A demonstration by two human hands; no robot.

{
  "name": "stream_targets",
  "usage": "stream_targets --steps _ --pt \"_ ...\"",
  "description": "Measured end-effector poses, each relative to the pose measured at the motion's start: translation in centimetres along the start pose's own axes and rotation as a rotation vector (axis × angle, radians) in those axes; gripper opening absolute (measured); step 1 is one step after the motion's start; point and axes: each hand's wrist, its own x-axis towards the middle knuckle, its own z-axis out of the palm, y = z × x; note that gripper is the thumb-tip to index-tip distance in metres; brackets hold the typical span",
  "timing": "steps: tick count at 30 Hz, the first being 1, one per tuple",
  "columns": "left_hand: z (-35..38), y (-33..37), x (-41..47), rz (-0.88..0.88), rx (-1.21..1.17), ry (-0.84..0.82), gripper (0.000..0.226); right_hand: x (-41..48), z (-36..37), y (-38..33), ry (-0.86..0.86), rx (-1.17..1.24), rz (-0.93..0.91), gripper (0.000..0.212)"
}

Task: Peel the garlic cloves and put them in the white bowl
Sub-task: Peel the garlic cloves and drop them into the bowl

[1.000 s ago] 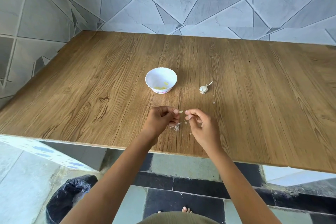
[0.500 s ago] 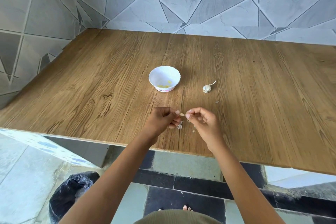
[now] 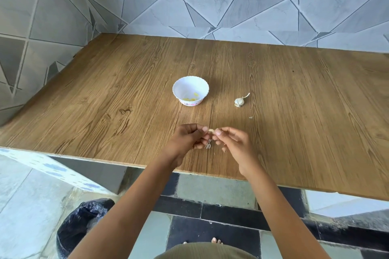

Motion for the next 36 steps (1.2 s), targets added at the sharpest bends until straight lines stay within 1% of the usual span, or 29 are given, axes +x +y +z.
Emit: stream_targets --steps 1,2,3,5,6,8,13,15,17,20,23,25,28,30,34,36 --pt "-0.3 0.0 0.1 0.014 0.020 0.041 0.015 0.0 -0.2 0.2 0.021 -0.032 -0.003 0.005" --pt "-0.8 -0.1 0.3 0.045 0.090 0.113 0.012 0.1 -0.3 0.5 0.055 -0.131 -0.046 0.004" --pt "-1.5 -0.4 0.7 0.091 0.220 0.210 0.009 0.1 -0.5 0.9 0.087 -0.283 -0.119 0.005" --pt "-3.0 -0.8 1.4 0.201 0.567 0.408 0.009 -0.1 -0.7 1.8 0.159 -0.596 -0.276 0.010" --pt "-3.7 -1.0 1.7 0.248 0.697 0.471 0.009 -0.3 -0.7 2.1 0.195 -0.711 -0.335 0.013" --pt "-4.6 -1.5 2.1 0.296 0.816 0.520 0.010 -0.6 -0.6 2.6 0.235 -0.836 -0.404 0.019" --pt "-5.3 -2.2 2.6 0.333 0.991 0.481 0.006 -1.1 -0.4 3.2 0.212 -0.799 -0.387 0.023" --pt "-5.3 -2.0 2.6 0.367 0.991 0.491 0.007 -1.2 -0.4 3.1 0.210 -0.794 -0.377 0.023" --pt "-4.7 -1.6 2.4 0.424 0.933 0.511 0.010 -1.1 -0.8 2.8 0.222 -0.796 -0.369 0.024" --pt "-3.1 -1.1 2.3 0.479 0.871 0.444 0.013 -0.1 -2.1 2.4 0.266 -0.826 -0.324 0.027" --pt "-1.3 -0.9 2.6 0.490 0.843 0.364 0.013 1.6 -3.8 2.1 0.327 -0.964 -0.267 0.034" --pt "-0.5 -1.0 3.0 0.488 0.832 0.334 0.013 2.9 -4.8 2.2 0.329 -1.082 -0.205 0.041" --pt "0.3 -1.2 3.3 0.464 0.824 0.302 0.012 4.1 -5.5 2.4 0.249 -1.202 -0.098 0.050" --pt "0.3 -1.3 3.4 0.456 0.827 0.298 0.012 3.8 -5.3 2.6 0.199 -1.207 -0.089 0.051" --pt "-0.3 -1.6 3.5 0.458 0.818 0.307 0.011 0.7 -2.9 2.3 0.104 -1.179 -0.192 0.049" --pt "-0.6 -1.6 3.5 0.455 0.801 0.319 0.011 -1.1 -1.2 1.9 0.044 -1.149 -0.265 0.054"
